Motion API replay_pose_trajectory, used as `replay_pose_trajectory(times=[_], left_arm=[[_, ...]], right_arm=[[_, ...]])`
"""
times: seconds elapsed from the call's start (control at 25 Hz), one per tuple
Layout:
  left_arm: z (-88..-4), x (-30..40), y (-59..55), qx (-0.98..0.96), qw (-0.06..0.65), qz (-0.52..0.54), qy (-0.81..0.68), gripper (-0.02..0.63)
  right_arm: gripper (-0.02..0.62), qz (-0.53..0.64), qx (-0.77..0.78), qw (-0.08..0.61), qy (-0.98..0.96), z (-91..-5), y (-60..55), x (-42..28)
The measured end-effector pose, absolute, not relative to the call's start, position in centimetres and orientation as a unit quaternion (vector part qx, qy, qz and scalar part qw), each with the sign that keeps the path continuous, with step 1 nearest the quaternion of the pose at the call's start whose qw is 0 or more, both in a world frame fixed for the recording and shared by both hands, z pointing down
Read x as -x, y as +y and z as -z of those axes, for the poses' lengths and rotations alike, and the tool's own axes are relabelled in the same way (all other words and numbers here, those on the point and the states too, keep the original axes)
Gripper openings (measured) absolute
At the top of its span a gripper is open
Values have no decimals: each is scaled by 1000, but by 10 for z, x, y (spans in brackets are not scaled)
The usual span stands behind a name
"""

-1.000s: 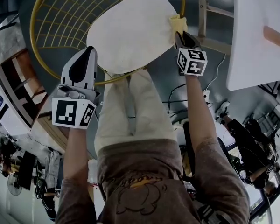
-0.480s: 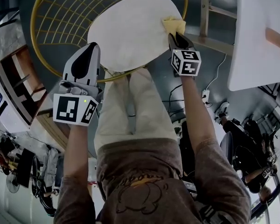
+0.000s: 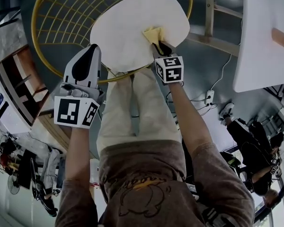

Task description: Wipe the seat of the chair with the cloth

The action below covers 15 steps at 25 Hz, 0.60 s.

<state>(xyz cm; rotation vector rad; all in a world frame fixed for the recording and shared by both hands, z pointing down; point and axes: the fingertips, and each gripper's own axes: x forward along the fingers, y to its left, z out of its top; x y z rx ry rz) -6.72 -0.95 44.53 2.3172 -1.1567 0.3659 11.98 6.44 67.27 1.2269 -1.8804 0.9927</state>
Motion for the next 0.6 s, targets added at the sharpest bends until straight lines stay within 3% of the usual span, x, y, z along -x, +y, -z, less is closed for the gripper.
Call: replay_pose_trajectory(times=[0.6], left_arm=[[-446,71,-12,-850,266,-131,-436,9]], right_arm=[[95,-408,-426,323,-740,-672,82,-62]])
